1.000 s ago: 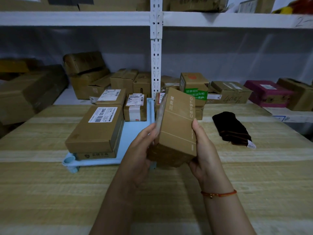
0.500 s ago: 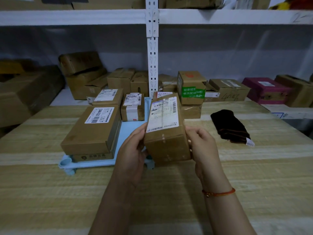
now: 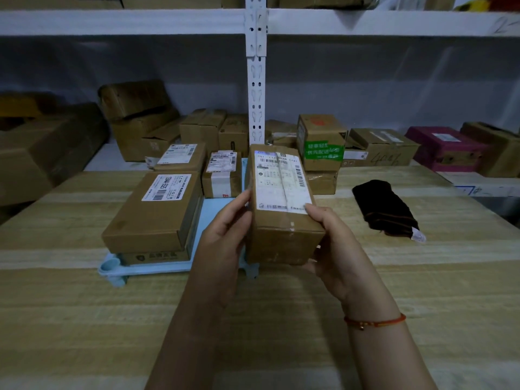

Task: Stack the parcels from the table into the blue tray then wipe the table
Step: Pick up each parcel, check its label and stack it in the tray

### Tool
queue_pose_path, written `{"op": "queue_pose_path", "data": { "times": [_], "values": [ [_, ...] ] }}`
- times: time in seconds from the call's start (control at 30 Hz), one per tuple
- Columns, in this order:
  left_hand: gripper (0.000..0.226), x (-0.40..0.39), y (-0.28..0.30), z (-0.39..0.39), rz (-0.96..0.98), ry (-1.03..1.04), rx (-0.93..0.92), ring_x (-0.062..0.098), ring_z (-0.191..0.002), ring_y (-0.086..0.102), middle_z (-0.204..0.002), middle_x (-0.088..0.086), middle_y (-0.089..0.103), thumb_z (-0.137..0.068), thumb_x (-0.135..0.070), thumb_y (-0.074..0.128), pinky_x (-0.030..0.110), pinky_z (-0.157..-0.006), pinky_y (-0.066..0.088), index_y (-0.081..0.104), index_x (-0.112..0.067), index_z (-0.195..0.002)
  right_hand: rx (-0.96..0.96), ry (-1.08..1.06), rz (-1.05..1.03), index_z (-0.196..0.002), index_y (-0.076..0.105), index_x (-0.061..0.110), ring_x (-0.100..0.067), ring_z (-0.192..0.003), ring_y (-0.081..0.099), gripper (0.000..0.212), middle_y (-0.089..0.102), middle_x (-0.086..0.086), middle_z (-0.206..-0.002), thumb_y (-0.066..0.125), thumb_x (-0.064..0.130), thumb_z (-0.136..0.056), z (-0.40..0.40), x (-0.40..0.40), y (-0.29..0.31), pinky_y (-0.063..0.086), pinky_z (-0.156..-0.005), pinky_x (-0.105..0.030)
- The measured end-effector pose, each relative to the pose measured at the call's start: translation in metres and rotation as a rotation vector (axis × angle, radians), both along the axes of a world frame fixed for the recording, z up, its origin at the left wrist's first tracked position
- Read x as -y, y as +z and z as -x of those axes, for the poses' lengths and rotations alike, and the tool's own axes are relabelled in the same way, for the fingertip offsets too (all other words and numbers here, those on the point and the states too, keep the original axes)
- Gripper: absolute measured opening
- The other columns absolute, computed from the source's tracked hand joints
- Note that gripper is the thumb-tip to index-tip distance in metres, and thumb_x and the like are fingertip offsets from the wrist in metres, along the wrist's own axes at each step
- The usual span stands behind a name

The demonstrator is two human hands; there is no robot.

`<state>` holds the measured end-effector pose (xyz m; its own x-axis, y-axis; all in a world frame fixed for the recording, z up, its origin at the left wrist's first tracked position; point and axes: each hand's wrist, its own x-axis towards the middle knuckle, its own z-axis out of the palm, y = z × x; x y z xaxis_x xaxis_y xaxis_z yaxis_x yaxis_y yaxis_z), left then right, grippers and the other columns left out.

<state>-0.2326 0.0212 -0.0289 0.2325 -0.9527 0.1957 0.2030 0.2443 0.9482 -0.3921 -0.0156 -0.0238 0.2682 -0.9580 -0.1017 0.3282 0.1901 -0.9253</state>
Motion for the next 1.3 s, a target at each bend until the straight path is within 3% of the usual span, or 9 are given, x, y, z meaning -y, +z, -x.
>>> {"op": "queue_pose_path", "data": {
  "times": [0.17, 0.4, 0.57, 0.67, 0.8, 0.97, 1.1, 1.2, 1.3],
  "values": [
    [0.047, 0.001, -0.005, 0.001, 0.066, 0.04, -0.02, 0.013, -0.121, 0.059, -0.128, -0.002, 0.065, -0.079, -0.02, 0.059, 0.039, -0.104, 0.046, 0.06, -0.019, -0.126, 0.24, -0.002, -0.148, -0.11, 0.07, 0.015, -0.03, -0.092, 0.068, 0.035, 0.075, -0.014, -0.104, 0.049, 0.036, -0.091, -0.001, 0.004, -0.007, 0.053, -0.087, -0.051],
    [0.035, 0.002, -0.008, 0.006, 0.059, 0.018, -0.086, 0.01, -0.106, 0.067, -0.113, -0.008, 0.072, -0.095, 0.001, 0.048, 0.023, -0.08, 0.055, 0.06, -0.015, -0.123, 0.366, 0.014, -0.221, -0.118, 0.069, 0.014, -0.038, -0.111, 0.063, 0.046, 0.069, -0.02, -0.12, 0.043, 0.041, -0.09, -0.001, 0.008, -0.014, 0.049, -0.092, -0.054],
    [0.035, 0.003, -0.006, 0.008, 0.021, 0.015, -0.124, 0.01, -0.11, 0.065, -0.118, -0.004, 0.069, -0.094, -0.001, 0.05, 0.023, -0.083, 0.052, 0.059, -0.022, -0.12, 0.373, 0.004, -0.226, -0.103, 0.073, 0.016, -0.035, -0.103, 0.066, 0.042, 0.072, -0.017, -0.11, 0.042, 0.042, -0.092, -0.002, 0.009, -0.018, 0.054, -0.083, -0.049],
    [0.033, 0.004, -0.006, 0.008, -0.022, 0.002, -0.158, 0.007, -0.103, 0.067, -0.113, -0.005, 0.072, -0.092, -0.007, 0.052, 0.019, -0.078, 0.053, 0.057, -0.023, -0.121, 0.381, 0.004, -0.238, -0.095, 0.073, 0.016, -0.034, -0.098, 0.067, 0.042, 0.073, -0.016, -0.105, 0.041, 0.043, -0.092, -0.002, 0.009, -0.018, 0.055, -0.078, -0.046],
    [0.041, 0.003, -0.005, 0.011, -0.089, -0.006, -0.144, 0.01, -0.102, 0.065, -0.111, -0.003, 0.071, -0.091, -0.017, 0.054, 0.028, -0.087, 0.048, 0.054, -0.011, -0.132, 0.393, 0.007, -0.246, -0.099, 0.072, 0.016, -0.034, -0.094, 0.067, 0.043, 0.073, -0.016, -0.102, 0.04, 0.044, -0.092, -0.003, 0.007, -0.019, 0.056, -0.073, -0.043],
    [0.039, 0.001, -0.003, 0.013, -0.128, -0.056, -0.158, 0.01, -0.091, 0.062, -0.101, -0.004, 0.07, -0.091, -0.025, 0.054, 0.03, -0.073, 0.043, 0.06, -0.015, -0.128, 0.408, 0.026, -0.27, -0.11, 0.068, 0.014, -0.037, -0.102, 0.064, 0.045, 0.072, -0.019, -0.107, 0.039, 0.043, -0.093, -0.004, 0.008, -0.021, 0.055, -0.079, -0.047],
    [0.034, -0.001, -0.001, 0.011, -0.133, -0.092, -0.182, 0.008, -0.087, 0.066, -0.101, 0.0, 0.072, -0.094, -0.021, 0.049, 0.031, -0.076, 0.046, 0.06, -0.016, -0.126, 0.4, 0.045, -0.255, -0.109, 0.069, 0.009, -0.037, -0.099, 0.067, 0.043, 0.073, -0.021, -0.105, 0.041, 0.037, -0.091, -0.004, 0.007, -0.023, 0.056, -0.078, -0.048],
    [0.044, 0.0, 0.0, 0.008, -0.133, -0.098, -0.19, 0.017, -0.099, 0.067, -0.115, 0.007, 0.07, -0.085, -0.025, 0.056, 0.033, -0.077, 0.052, 0.059, -0.015, -0.128, 0.368, 0.039, -0.214, -0.115, 0.067, 0.004, -0.031, -0.088, 0.071, 0.042, 0.074, -0.019, -0.1, 0.045, 0.028, -0.088, -0.003, 0.008, -0.024, 0.059, -0.072, -0.042],
    [0.047, 0.0, 0.0, 0.005, -0.119, -0.081, -0.176, 0.015, -0.095, 0.069, -0.111, 0.006, 0.072, -0.078, -0.025, 0.062, 0.028, -0.07, 0.055, 0.061, -0.017, -0.125, 0.277, -0.001, -0.166, -0.121, 0.065, 0.002, -0.024, -0.078, 0.071, 0.041, 0.074, -0.014, -0.093, 0.046, 0.02, -0.089, -0.001, 0.01, -0.023, 0.056, -0.065, -0.033]
  ]
}}
